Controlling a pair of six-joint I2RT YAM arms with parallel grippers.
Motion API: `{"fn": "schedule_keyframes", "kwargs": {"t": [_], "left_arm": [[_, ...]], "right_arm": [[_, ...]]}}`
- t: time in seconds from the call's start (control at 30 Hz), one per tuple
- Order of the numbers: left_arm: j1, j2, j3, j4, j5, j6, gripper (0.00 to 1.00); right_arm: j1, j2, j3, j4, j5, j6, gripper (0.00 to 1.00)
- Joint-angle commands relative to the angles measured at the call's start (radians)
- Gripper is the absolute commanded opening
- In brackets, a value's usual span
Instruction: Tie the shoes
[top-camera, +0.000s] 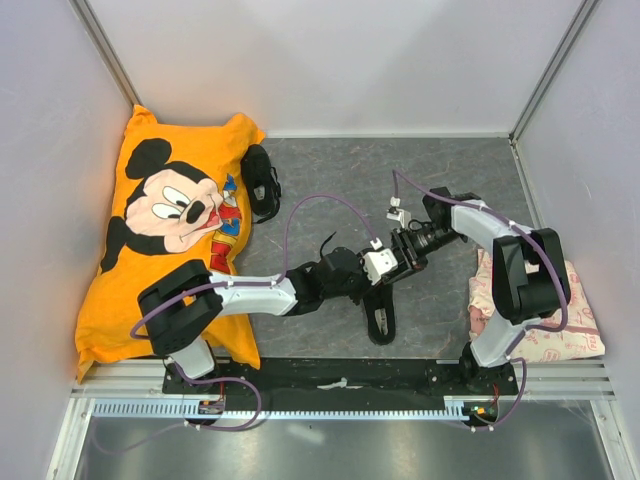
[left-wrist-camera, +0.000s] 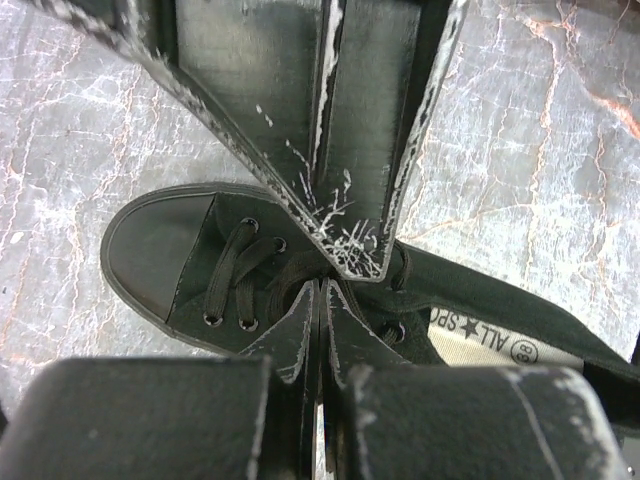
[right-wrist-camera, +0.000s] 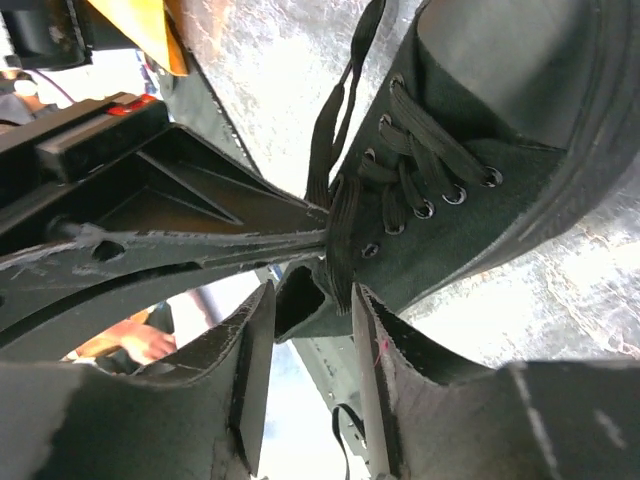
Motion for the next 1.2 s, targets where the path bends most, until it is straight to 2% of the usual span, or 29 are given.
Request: {"fn": "schedule_keyframes", "kwargs": {"t": [0.0,0.13,0.33,0.43,0.87,1.17], "left_arm": [[-0.002,0.028,0.038,0.027,0.01,-0.048,0.02],[0.003,0.036,0.04,0.027,0.008,-0.042,0.02],[0.003,0.041,0.04,0.028,0.007,-0.041,0.02],[0.004,0.039,0.04,0.027,0.005,-0.037,0.01],[0.006,0.045,0.041,0.035,0.02,-0.028,0.02],[0.007,0.042,0.033,0.042,0.036,-0.031,0.02]], "right_arm": [[-0.059,0.031,0.054,-0.054,-0.068,-0.075,0.45],[-0.124,0.075,0.089,-0.049,-0.057,-0.063,0.44],[-0.127,0.13,0.042,0.043,0.036,0.016,0.25],[-0.124,0.149,0.031,0.041,0.044,-0.001,0.23],[-0.046,0.17,0.024,-0.008,-0.06,-0.052,0.25],[-0.038,0.167,0.036,-0.026,-0.117,-0.059,0.33]]}}
